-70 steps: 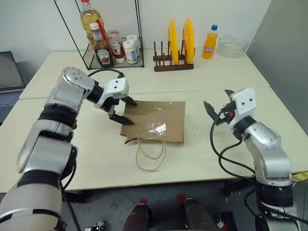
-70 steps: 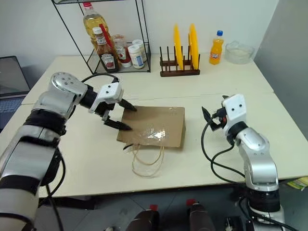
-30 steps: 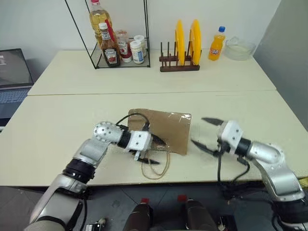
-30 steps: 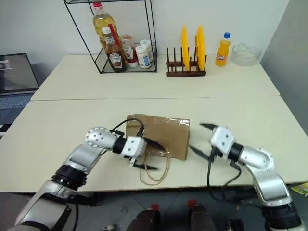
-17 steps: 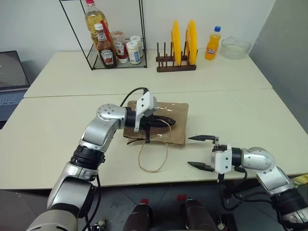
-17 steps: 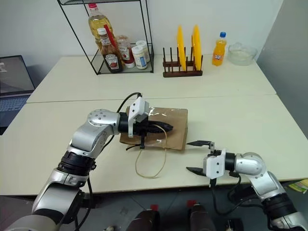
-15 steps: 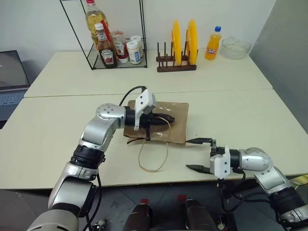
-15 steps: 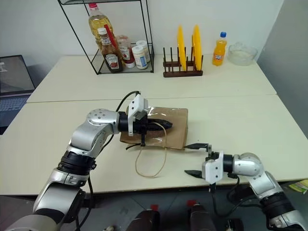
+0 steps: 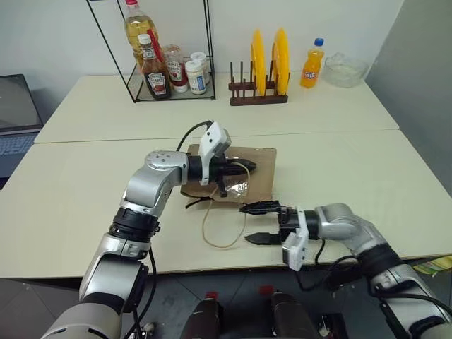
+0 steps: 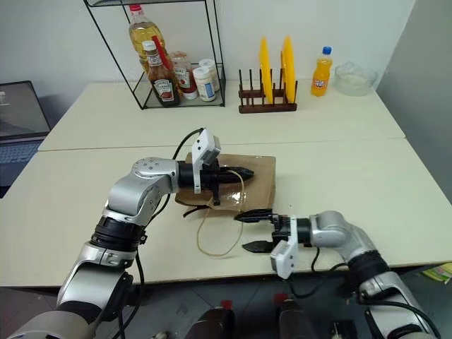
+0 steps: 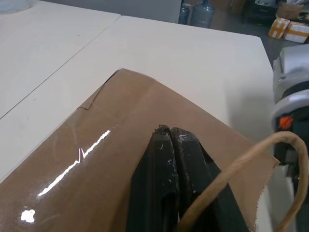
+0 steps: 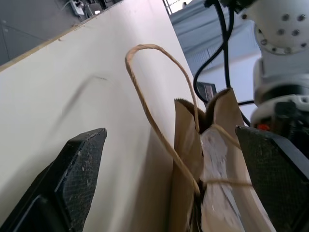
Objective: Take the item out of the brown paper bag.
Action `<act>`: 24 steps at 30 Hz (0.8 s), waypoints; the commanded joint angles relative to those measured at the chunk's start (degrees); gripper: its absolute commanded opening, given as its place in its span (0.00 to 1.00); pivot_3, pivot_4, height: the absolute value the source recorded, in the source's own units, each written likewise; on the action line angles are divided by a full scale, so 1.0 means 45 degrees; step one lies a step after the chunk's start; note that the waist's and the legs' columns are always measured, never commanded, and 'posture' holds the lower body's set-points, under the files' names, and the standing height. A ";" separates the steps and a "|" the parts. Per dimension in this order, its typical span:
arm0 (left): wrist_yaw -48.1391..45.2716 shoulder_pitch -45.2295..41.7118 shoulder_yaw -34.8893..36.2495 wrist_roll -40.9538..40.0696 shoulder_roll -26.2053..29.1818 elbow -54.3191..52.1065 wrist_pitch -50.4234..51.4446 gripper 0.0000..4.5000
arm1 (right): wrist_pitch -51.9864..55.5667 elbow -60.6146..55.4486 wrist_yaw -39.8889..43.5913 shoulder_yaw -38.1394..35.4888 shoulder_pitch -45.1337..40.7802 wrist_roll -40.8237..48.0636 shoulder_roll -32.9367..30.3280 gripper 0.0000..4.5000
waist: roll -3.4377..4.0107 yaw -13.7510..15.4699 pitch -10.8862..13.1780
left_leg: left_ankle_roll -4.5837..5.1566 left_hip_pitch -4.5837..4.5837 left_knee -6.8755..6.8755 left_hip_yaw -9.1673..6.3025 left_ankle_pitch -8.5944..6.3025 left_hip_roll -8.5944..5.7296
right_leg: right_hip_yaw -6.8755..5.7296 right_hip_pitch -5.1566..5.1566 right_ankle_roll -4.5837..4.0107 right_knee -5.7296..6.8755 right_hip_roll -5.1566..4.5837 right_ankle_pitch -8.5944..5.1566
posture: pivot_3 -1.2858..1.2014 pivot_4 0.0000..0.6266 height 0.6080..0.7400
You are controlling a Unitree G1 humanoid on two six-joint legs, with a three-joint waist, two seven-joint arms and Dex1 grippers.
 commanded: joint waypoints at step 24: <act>0.1117 -0.2380 0.1331 -0.0687 -0.0206 0.1555 0.0738 0.00 | 0.1801 0.0814 0.0377 0.2727 -0.0700 -0.0987 -0.1092 0.02 | -0.0009 0.0033 -0.0006 | 0.0002 0.0001 0.0005 -0.0012 0.0000 -0.0012 | -0.0007 0.0010 0.0000 -0.0002 -0.0003 0.0001 | 0.52 0.24 1.00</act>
